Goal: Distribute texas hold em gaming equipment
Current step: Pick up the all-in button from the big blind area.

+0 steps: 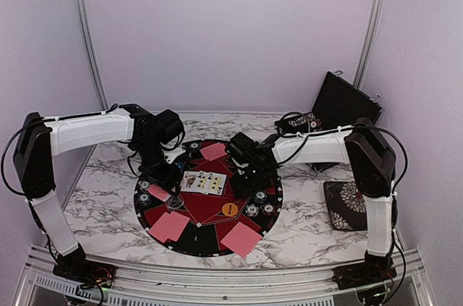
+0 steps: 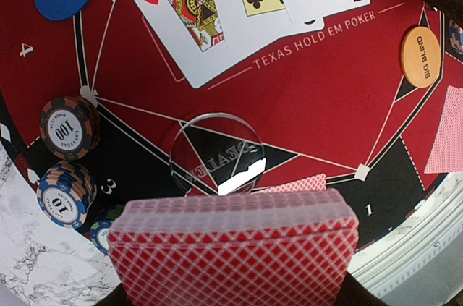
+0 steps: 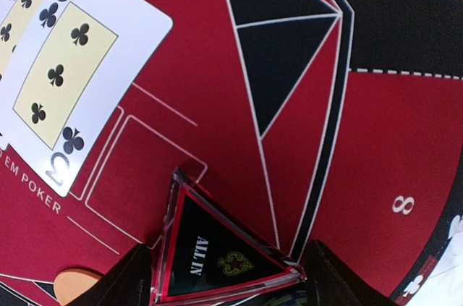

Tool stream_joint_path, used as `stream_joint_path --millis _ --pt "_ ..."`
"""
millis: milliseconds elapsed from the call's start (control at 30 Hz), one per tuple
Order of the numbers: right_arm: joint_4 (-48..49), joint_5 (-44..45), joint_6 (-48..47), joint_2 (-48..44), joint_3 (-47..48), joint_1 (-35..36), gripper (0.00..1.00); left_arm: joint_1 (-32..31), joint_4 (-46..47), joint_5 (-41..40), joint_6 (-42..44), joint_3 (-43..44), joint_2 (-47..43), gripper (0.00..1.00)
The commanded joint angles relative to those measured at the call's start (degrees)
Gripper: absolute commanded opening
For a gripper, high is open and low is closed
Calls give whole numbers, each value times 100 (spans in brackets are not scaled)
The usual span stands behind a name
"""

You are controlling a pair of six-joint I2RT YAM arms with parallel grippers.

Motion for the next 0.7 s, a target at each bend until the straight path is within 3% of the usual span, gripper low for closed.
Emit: stream_joint_path --millis 0,667 --pt "-144 -55 44 25 188 -18 70 -20 38 66 20 -47 -106 46" --pt "-212 -136 -169 350 723 30 58 5 65 56 27 -117 -150 46"
